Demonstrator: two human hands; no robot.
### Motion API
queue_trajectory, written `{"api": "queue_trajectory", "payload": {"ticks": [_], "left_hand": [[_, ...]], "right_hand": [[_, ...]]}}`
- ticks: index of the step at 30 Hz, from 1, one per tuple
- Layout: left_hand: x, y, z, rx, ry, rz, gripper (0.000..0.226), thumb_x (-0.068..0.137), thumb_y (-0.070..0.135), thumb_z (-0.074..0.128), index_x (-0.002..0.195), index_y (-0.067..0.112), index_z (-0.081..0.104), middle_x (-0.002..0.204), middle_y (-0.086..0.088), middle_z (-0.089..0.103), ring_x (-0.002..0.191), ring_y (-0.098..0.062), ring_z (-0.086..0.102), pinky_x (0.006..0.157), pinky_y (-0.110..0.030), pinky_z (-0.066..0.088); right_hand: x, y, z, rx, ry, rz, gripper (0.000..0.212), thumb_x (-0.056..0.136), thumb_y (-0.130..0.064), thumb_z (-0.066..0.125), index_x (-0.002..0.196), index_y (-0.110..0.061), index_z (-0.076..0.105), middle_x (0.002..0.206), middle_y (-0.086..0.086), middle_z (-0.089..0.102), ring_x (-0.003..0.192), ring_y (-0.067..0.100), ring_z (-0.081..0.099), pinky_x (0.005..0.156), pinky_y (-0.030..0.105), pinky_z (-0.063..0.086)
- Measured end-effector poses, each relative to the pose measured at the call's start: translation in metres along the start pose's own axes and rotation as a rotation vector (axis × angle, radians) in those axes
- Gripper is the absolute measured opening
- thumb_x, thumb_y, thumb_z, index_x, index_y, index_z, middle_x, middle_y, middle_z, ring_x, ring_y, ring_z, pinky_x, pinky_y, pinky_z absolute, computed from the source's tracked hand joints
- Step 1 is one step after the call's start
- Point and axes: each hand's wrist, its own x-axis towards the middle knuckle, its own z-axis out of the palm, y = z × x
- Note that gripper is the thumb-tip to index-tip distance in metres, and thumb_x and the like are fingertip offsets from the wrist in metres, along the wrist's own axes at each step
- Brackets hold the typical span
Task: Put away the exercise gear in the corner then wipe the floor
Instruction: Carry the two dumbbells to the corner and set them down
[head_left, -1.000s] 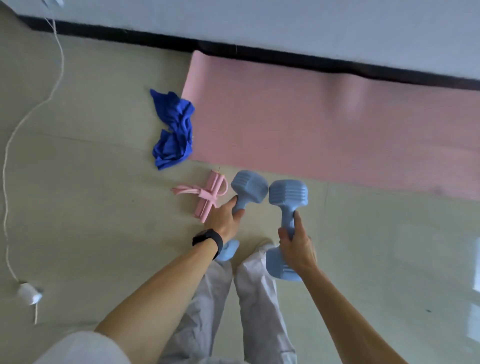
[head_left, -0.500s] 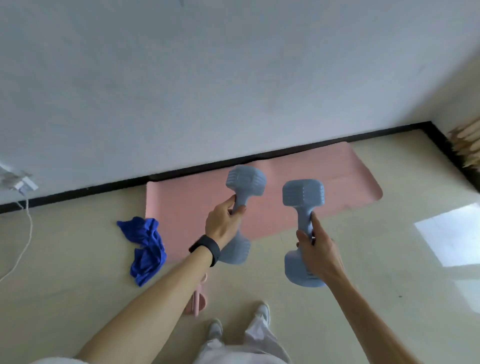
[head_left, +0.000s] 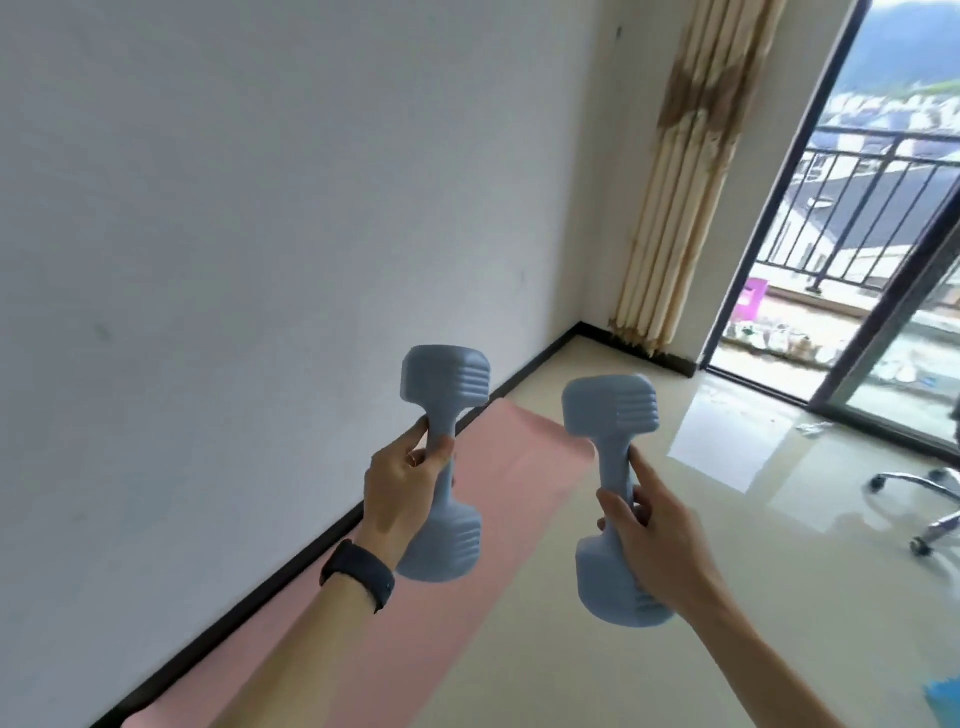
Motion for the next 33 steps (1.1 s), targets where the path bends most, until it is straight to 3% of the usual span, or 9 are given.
{"api": "queue_trajectory", "payload": {"ticks": [2,6,9,12,14,18,21,27,33], "left_hand": [[0.013,0.019,0.018,-0.042,-0.025,0.008,0.026,0.086,0.045,0.068,0.112,0.050,0.068,0.083,-0.009,0.074,0.082,-0.036,0.068,0.086,-0.053,0.055],[0.034,0.048,0.061,-0.095,-0.099,0.041,0.030,0.092,0.031,0.067,0.081,0.059,0.068,0.084,-0.018,0.070,0.084,-0.040,0.064,0.086,-0.053,0.054],[0.057,0.060,0.102,-0.098,-0.136,0.044,0.038,0.092,0.029,0.068,0.083,0.066,0.066,0.081,-0.016,0.071,0.082,-0.037,0.066,0.085,-0.047,0.055],[0.086,0.068,0.149,-0.119,-0.175,0.046,0.033,0.092,0.027,0.069,0.104,0.057,0.066,0.080,-0.017,0.071,0.074,-0.031,0.066,0.086,-0.046,0.055],[0.111,0.075,0.184,-0.131,-0.185,0.038,0.032,0.091,0.027,0.070,0.107,0.055,0.064,0.081,-0.014,0.073,0.076,-0.029,0.068,0.088,-0.046,0.055],[0.154,0.096,0.247,-0.135,-0.204,0.043,0.029,0.091,0.027,0.070,0.103,0.053,0.071,0.084,-0.008,0.075,0.088,-0.036,0.068,0.093,-0.052,0.053],[0.188,0.112,0.289,-0.142,-0.199,0.049,0.033,0.092,0.023,0.068,0.087,0.056,0.072,0.088,-0.009,0.075,0.091,-0.039,0.066,0.093,-0.054,0.053],[0.256,0.136,0.361,-0.172,-0.217,0.060,0.028,0.094,0.018,0.065,0.087,0.045,0.070,0.084,-0.016,0.073,0.066,-0.021,0.067,0.071,-0.035,0.056],[0.365,0.144,0.452,-0.161,-0.257,0.065,0.041,0.093,0.019,0.066,0.069,0.052,0.071,0.083,-0.020,0.071,0.070,-0.025,0.065,0.076,-0.044,0.057]], "right_hand": [[0.011,-0.001,-0.021,0.016,0.072,-0.008,0.060,0.097,-0.028,0.061,0.149,-0.044,0.035,0.078,-0.003,0.074,0.077,0.006,0.067,0.064,0.009,0.043],[0.037,0.004,-0.053,0.075,0.183,0.008,0.059,0.094,-0.027,0.064,0.146,-0.046,0.042,0.076,-0.001,0.074,0.078,0.015,0.069,0.071,0.016,0.047],[0.065,0.015,-0.072,0.088,0.230,0.001,0.059,0.095,-0.026,0.063,0.145,-0.048,0.042,0.073,-0.004,0.073,0.074,0.009,0.067,0.068,0.010,0.045],[0.104,0.033,-0.097,0.108,0.271,0.014,0.058,0.095,-0.025,0.063,0.145,-0.047,0.043,0.073,-0.001,0.072,0.074,0.010,0.066,0.066,0.004,0.043],[0.135,0.045,-0.118,0.101,0.282,0.025,0.058,0.095,-0.025,0.062,0.146,-0.046,0.042,0.073,-0.003,0.073,0.074,0.009,0.067,0.066,0.006,0.043],[0.192,0.068,-0.164,0.081,0.281,0.032,0.059,0.096,-0.025,0.062,0.147,-0.045,0.040,0.073,-0.010,0.073,0.073,0.002,0.067,0.070,0.012,0.044],[0.239,0.086,-0.196,0.070,0.292,0.039,0.059,0.096,-0.026,0.062,0.147,-0.044,0.040,0.074,-0.009,0.074,0.073,0.003,0.067,0.071,0.014,0.044],[0.331,0.122,-0.243,0.054,0.340,0.049,0.058,0.095,-0.026,0.063,0.146,-0.044,0.042,0.074,-0.011,0.074,0.073,0.003,0.068,0.072,0.016,0.045],[0.454,0.157,-0.276,0.079,0.396,0.088,0.058,0.094,-0.024,0.065,0.146,-0.040,0.044,0.073,-0.009,0.074,0.071,0.001,0.067,0.069,0.012,0.043]]}}
